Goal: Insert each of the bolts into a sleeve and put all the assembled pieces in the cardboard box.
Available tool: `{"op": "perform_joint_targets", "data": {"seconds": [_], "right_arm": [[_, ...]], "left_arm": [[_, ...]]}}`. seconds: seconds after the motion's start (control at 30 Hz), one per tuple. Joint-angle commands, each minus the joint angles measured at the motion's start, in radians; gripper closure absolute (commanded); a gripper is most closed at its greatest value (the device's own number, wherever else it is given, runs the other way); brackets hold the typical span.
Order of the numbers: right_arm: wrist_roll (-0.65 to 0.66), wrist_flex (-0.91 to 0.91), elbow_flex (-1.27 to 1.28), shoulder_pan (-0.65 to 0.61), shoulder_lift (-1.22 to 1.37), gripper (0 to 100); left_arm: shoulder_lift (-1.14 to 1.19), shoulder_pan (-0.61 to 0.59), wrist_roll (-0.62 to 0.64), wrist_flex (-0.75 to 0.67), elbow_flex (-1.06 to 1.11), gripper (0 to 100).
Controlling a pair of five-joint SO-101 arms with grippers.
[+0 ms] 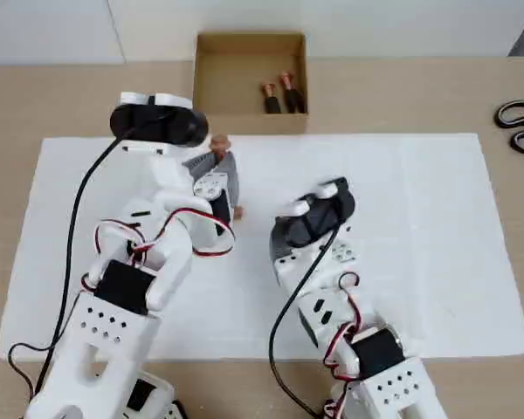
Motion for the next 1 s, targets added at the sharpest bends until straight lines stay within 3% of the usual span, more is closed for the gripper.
{"op": "perform_joint_targets", "data": {"seconds": [0.0, 0.33, 0.63, 0.97], "right_arm": [[-0.014, 0.007, 0.021, -0.002, -0.07, 99.5], [-0.017, 0.002, 0.112, -0.104, -0.262, 99.5], [-0.017, 0.007, 0.112, -0.107, -0.262, 99.5], [-0.017, 0.008, 0.114, -0.105, -0.262, 99.5]], "left_arm": [[-0.04, 0.006, 0.048, -0.055, -0.013, 99], [-0.012, 0.032, 0.187, -0.118, 0.007, 99], [0.055, 0.137, 0.19, -0.114, 0.016, 99], [0.054, 0.135, 0.19, -0.077, 0.018, 99]]}}
